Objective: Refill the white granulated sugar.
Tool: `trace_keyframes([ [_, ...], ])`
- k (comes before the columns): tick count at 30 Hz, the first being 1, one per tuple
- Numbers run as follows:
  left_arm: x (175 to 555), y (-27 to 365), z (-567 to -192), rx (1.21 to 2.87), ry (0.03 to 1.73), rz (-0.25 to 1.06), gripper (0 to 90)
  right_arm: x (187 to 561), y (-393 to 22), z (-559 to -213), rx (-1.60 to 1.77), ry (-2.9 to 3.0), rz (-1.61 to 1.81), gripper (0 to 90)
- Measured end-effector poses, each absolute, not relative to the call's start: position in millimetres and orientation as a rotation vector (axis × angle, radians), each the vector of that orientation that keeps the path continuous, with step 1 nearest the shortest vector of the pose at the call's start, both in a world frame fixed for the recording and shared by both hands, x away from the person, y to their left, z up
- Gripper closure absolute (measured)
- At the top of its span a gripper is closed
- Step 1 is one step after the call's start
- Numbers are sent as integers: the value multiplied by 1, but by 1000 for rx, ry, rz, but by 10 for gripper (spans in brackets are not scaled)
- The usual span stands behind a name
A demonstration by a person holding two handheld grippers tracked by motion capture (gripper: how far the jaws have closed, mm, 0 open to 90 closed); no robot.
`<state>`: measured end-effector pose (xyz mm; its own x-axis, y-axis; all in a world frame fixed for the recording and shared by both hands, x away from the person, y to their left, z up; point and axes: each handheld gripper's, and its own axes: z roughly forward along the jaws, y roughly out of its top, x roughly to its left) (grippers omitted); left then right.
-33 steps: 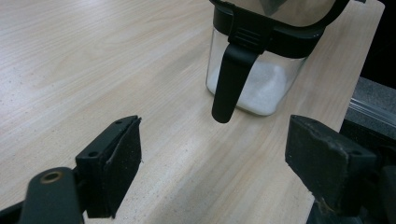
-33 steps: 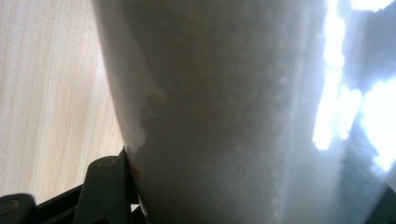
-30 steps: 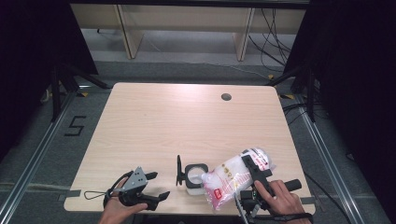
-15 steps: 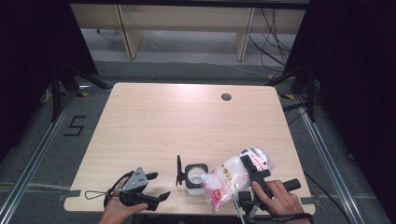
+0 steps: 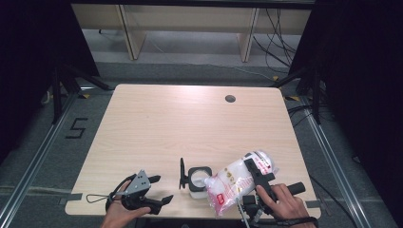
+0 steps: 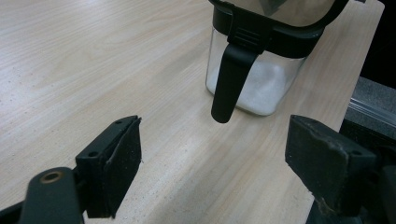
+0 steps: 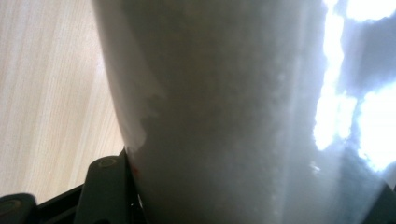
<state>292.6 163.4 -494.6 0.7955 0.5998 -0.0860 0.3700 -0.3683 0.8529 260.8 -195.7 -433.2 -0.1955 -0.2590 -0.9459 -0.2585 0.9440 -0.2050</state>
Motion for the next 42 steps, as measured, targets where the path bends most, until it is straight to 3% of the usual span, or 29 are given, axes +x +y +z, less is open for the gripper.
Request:
trace_keyframes([
  [42,293,163,-496,2004,729,282,180,262,-201,-426,-354,1798,3,410],
])
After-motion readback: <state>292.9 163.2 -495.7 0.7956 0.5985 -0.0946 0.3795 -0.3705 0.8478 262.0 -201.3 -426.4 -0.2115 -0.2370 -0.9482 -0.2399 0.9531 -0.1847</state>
